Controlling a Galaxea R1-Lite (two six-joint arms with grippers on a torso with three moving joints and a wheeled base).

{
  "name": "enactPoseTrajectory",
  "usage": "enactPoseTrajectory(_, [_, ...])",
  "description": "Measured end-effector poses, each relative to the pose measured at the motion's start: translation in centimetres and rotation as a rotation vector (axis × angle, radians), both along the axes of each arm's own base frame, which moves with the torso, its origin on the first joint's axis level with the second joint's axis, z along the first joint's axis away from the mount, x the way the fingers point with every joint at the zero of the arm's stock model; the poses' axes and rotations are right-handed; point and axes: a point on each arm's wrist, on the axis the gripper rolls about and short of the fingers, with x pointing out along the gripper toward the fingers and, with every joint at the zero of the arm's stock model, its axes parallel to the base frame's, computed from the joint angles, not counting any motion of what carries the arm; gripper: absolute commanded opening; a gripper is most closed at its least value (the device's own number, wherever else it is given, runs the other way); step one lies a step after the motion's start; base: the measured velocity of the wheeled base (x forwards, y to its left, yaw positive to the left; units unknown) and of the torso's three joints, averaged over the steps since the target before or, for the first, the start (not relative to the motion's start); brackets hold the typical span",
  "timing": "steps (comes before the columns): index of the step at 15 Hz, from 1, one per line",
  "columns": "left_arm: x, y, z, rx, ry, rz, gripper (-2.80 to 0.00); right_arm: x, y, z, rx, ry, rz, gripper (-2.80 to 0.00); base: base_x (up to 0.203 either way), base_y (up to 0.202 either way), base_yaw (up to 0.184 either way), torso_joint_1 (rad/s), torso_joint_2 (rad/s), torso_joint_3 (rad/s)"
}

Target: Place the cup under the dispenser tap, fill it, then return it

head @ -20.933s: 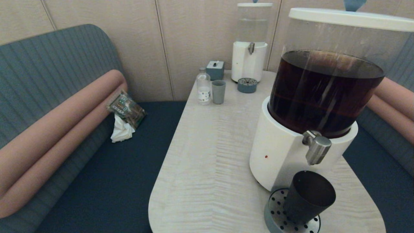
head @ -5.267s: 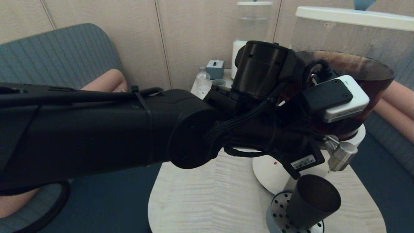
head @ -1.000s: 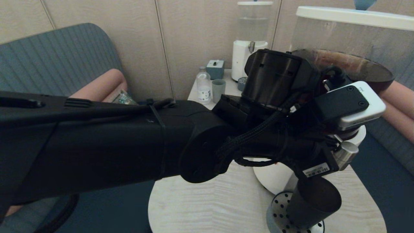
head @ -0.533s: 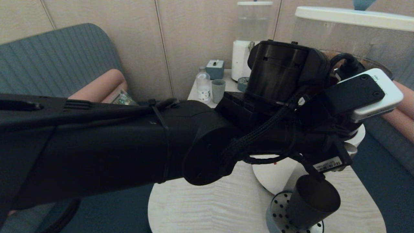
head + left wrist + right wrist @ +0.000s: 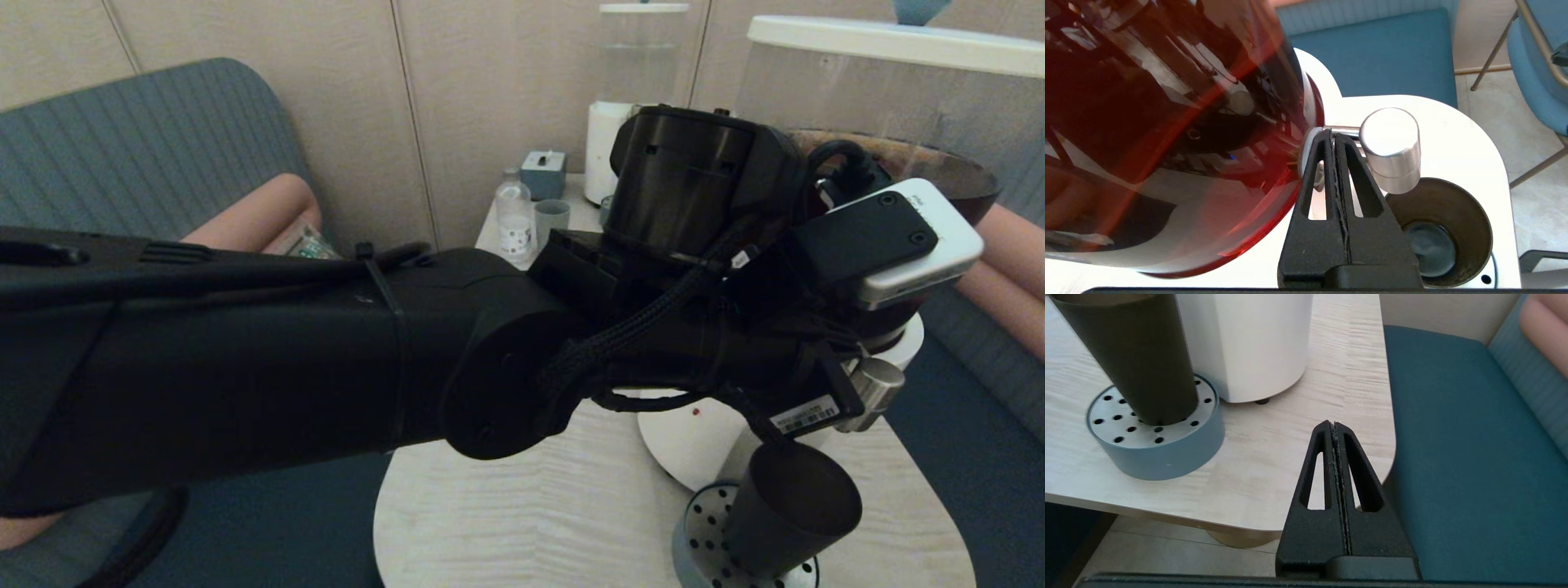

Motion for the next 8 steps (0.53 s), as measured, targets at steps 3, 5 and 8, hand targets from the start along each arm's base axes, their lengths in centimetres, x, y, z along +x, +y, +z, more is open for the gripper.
enactPoseTrajectory(3, [-0.5, 1.4, 0.5, -0.010, 0.049, 0.079, -2.80, 0.0, 0.0, 0.0, 0.000, 0.000, 0.001, -2.80, 0.000, 0.000, 0.000, 0.000, 0.00, 0.000])
enactPoseTrajectory(5, [-1.2, 3.1, 1.3, -0.036, 0.122, 0.166, -2.80, 0.0, 0.0, 0.0, 0.000, 0.000, 0.000, -2.80, 0.000, 0.000, 0.000, 0.000, 0.00, 0.000])
enactPoseTrajectory(8, [-2.3, 6.6, 2.4, -0.093, 0.253, 0.259, -2.80, 0.0, 0.0, 0.0, 0.000, 0.000, 0.000, -2.80, 0.000, 0.000, 0.000, 0.000, 0.00, 0.000])
